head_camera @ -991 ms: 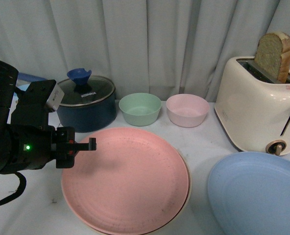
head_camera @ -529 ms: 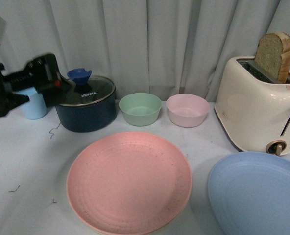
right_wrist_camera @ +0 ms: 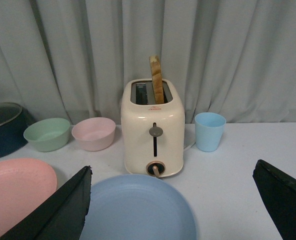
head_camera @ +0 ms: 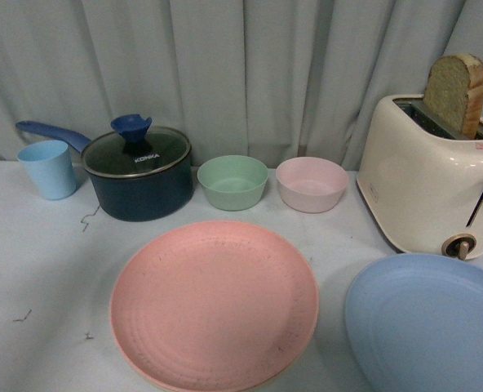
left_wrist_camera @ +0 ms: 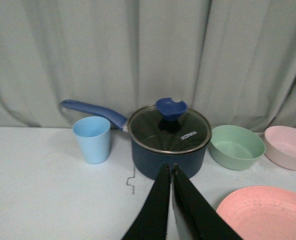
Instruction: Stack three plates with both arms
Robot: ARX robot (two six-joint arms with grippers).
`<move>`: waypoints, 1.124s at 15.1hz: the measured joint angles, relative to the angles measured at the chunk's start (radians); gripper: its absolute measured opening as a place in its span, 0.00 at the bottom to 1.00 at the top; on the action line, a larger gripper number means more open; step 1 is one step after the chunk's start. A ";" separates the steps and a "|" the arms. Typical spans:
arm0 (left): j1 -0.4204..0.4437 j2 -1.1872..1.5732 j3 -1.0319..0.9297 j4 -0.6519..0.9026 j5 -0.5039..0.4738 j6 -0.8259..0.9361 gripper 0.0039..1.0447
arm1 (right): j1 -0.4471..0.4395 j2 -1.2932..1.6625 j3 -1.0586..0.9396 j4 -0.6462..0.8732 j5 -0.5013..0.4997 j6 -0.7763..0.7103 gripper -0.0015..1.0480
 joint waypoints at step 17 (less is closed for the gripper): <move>0.010 -0.752 -0.204 -0.512 0.003 0.002 0.01 | 0.000 0.000 0.000 0.000 0.000 0.000 0.94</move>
